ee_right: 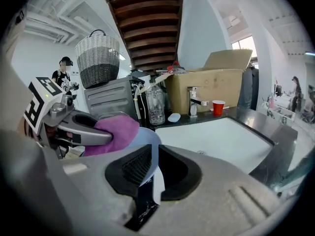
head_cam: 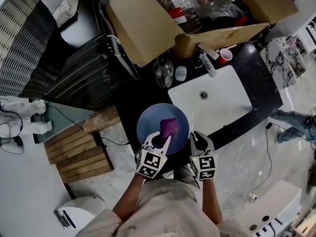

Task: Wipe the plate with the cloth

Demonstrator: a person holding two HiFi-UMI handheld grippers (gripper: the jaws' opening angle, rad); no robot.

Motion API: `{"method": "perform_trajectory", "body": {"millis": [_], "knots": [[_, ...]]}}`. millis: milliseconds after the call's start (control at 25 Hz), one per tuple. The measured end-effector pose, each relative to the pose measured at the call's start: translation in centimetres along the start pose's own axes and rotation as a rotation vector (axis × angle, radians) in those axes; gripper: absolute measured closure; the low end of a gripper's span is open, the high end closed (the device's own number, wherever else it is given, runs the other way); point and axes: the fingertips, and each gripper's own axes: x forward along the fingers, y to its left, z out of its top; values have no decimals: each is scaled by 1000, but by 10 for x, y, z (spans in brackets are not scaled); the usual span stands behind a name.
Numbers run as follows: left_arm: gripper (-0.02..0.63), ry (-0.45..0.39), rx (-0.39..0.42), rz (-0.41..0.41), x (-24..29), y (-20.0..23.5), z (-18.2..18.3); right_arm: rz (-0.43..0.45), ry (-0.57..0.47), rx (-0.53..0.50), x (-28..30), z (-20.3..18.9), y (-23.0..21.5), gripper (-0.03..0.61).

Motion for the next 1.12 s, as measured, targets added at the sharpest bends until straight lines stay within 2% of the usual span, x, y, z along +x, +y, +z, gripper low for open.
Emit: {"method": "perform_trajectory", "body": {"millis": [360,680,1120], "knots": [[554,80,-6,-17,31,-5,-12,60,70,2,29,-18,-6,535],[554,147,20,-38,54,-8,-23,86,104,12,50,-28,-14,525],[554,169,53,-67,79,-6,-24,133,112,30,64,-31,-13,508]]}}
